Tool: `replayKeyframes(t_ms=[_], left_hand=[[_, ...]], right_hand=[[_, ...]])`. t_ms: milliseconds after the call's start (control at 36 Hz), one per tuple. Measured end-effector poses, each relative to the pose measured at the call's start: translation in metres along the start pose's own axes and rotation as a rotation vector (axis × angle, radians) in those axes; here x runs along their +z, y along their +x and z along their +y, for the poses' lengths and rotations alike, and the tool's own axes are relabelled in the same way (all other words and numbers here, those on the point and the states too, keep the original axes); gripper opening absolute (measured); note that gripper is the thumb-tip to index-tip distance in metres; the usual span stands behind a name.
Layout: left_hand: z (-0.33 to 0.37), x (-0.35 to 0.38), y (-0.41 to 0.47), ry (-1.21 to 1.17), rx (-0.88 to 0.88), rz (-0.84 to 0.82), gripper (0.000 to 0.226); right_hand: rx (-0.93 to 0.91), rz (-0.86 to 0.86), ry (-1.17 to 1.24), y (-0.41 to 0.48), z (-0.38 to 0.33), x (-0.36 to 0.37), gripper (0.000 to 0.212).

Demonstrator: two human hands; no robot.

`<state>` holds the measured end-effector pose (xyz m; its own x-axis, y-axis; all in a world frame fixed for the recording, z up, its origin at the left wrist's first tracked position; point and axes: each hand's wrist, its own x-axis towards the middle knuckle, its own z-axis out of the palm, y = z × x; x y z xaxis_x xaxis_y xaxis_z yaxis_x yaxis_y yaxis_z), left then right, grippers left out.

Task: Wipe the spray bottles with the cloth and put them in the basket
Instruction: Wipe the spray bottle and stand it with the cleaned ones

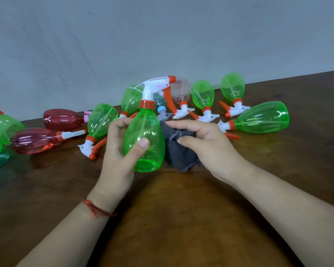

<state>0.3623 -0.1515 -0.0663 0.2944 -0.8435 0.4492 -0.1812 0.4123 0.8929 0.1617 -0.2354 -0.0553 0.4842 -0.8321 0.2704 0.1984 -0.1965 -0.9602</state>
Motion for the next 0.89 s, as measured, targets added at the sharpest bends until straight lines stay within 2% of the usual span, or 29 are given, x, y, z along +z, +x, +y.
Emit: replayKeyframes(t_ms=[83, 250, 361, 472, 639, 889], left_hand=[[0.003, 0.006, -0.001, 0.109, 0.041, -0.014, 0.047], [0.009, 0.004, 0.004, 0.324, 0.127, 0.063, 0.054], [0.025, -0.003, -0.002, 0.363, 0.095, 0.08, 0.056], [0.045, -0.025, -0.023, 0.393, 0.055, 0.09, 0.061], [0.079, -0.083, -0.059, 0.423, 0.053, 0.219, 0.059], [0.115, -0.21, -0.112, 0.558, -0.006, 0.464, 0.059]], right_hand=[[0.006, -0.006, 0.024, -0.003, -0.002, -0.002, 0.051], [-0.007, -0.011, 0.075, -0.005, -0.005, -0.004, 0.049], [-0.037, -0.028, 0.087, -0.012, -0.016, 0.005, 0.046], [-0.089, -0.087, -0.003, -0.02, -0.031, 0.025, 0.049], [-0.099, -0.224, -0.021, -0.024, -0.046, 0.092, 0.049], [-0.115, -0.364, -0.075, -0.003, -0.048, 0.247, 0.046]])
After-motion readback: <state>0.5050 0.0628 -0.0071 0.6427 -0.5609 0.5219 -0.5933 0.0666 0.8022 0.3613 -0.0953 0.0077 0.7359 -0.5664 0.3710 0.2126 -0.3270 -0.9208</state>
